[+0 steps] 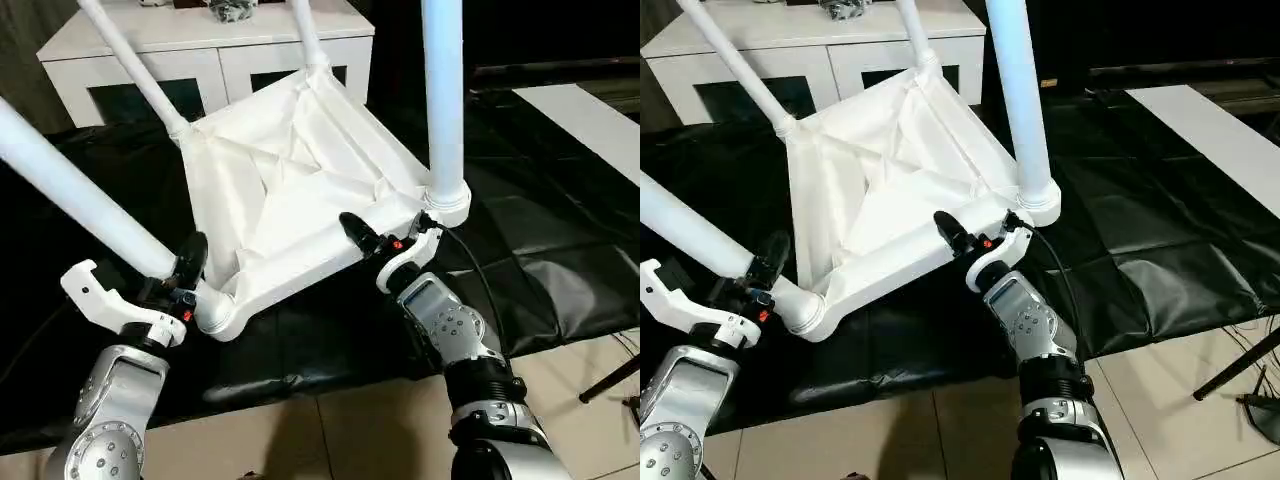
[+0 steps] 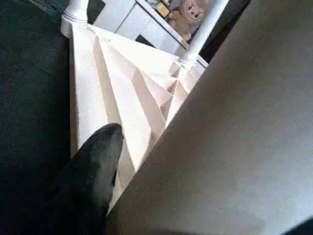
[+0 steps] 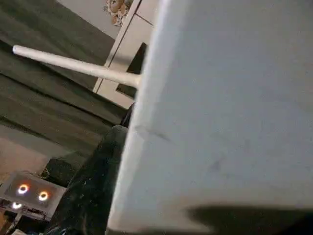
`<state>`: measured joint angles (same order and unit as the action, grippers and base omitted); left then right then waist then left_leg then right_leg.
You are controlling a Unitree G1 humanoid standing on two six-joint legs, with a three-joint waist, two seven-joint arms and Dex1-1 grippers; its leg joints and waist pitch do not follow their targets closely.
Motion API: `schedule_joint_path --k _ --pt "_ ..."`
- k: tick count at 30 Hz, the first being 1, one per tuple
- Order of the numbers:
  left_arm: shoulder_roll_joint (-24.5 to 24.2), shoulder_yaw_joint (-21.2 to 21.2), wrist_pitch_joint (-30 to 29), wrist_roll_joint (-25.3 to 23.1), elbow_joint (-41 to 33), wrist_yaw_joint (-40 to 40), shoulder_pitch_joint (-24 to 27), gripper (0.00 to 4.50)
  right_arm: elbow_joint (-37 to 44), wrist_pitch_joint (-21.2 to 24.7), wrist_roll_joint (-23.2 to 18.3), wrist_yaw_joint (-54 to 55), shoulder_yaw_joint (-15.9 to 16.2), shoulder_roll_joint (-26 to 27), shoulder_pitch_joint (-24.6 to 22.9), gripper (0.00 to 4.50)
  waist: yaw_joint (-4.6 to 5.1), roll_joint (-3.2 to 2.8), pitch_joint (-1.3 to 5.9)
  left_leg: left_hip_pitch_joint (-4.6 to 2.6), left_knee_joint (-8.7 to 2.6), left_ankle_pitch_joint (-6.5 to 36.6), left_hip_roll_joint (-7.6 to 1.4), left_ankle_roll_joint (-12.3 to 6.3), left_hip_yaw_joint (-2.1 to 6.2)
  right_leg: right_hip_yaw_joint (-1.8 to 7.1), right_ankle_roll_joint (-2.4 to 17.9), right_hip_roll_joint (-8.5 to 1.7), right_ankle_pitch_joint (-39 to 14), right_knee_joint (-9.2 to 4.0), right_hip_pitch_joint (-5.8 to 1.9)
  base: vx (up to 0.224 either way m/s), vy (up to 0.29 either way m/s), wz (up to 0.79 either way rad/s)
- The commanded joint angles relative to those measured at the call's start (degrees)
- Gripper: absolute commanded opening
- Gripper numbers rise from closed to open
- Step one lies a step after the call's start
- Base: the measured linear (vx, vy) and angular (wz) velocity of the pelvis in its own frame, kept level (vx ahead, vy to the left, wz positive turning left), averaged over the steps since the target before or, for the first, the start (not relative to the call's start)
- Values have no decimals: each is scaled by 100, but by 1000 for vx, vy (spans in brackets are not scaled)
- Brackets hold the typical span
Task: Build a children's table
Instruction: Flip table
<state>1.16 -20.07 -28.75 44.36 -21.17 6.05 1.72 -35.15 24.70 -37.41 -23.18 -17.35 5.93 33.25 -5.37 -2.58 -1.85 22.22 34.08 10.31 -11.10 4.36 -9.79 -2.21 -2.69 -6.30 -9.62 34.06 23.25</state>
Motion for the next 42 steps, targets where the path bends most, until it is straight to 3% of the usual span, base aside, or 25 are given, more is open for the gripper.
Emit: schedule_joint_path --k 1,7,12,15,17,21,22,24,28,31,32,34,36,38,42 --pt "-41 -10 -23 57 -34 52 22 406 205 -216 329 -18 205 -152 102 212 -6 -8 354 -84 -428 1128 -80 -3 -24 66 980 -39 -931 -302 -232 0 0 0" --pt "-135 -451 462 53 137 -11 -61 450 430 -279 492 -102 388 -222 25 212 11 9 358 -81 -423 1062 -73 -11 -19 61 993 -28 -767 -301 -243 0 0 0" --pt "-460 -1584 1347 527 334 269 -146 450 1090 -321 778 -125 705 -415 -96 212 17 21 354 -93 -438 1092 -72 -1 -15 66 955 -28 -866 -297 -234 0 0 0" --pt "-544 -1862 1561 583 437 213 -177 450 1173 -304 769 -94 687 -461 -73 213 20 24 343 -103 -448 1229 -79 55 -21 76 881 -25 -994 -304 -218 0 0 0" --pt "-806 -2425 1914 791 676 163 -253 450 1209 -309 742 -30 583 -570 36 213 18 38 345 -105 -449 1280 -63 80 -24 81 845 -25 -1089 -303 -211 0 0 0" --pt "-1035 -2721 2108 959 802 235 -304 450 1228 -353 735 105 572 -703 87 213 23 18 342 -128 -464 1384 -69 170 -19 88 775 -18 -1189 -300 -180 0 0 0" --pt "-1211 -2882 2180 1060 886 243 -357 450 1275 -333 663 250 515 -801 101 213 27 38 340 -123 -466 1360 -75 169 -17 89 769 -16 -1139 -301 -185 0 0 0" --pt "-1329 -2995 2219 1117 971 200 -414 450 1305 -307 636 348 450 -864 109 213 10 -1 354 -138 -462 1286 -66 207 -10 87 751 -4 -950 -269 -180 0 0 0" --pt "-1385 -3101 2275 1422 1088 103 -557 450 1263 -293 631 432 332 -982 101 213 1 6 358 -139 -458 1266 -59 270 -19 87 805 -2 -743 -244 -191 0 0 0" --pt "-1270 -2887 2088 1648 970 222 -523 450 1234 -300 608 463 281 -1022 68 213 -16 8 369 -138 -444 1205 -56 263 -22 86 855 -3 -600 -229 -208 0 0 0" --pt "-1205 -2665 1922 1698 868 352 -454 450 1233 -297 601 465 284 -1039 53 213 -21 -32 369 -135 -440 1200 -54 260 -21 82 864 -3 -576 -223 -210 0 0 0" --pt "-1172 -2316 1719 1661 719 609 -307 450 1248 -291 591 513 294 -1058 26 213 -16 -9 364 -131 -437 1200 -53 235 -31 83 863 -12 -616 -248 -218 0 0 0" --pt "-1171 -1988 1494 1702 606 792 -196 450 1272 -277 565 553 297 -1114 -8 213 -14 -10 358 -123 -442 1264 -55 215 -34 83 850 -7 -730 -255 -222 0 0 0" --pt "-1163 -1959 1481 1762 620 795 -248 450 1257 -256 563 549 290 -1213 -21 213 -20 -38 343 -139 -452 1468 -50 236 -36 92 807 -7 -1036 -279 -204 0 0 0" --pt "-1228 -2031 1531 1901 723 730 -395 450 1191 -215 563 466 290 -1520 -40 213 -37 -20 329 -185 -468 1809 -55 305 -35 104 684 -1 -1479 -341 -172 0 0 0"
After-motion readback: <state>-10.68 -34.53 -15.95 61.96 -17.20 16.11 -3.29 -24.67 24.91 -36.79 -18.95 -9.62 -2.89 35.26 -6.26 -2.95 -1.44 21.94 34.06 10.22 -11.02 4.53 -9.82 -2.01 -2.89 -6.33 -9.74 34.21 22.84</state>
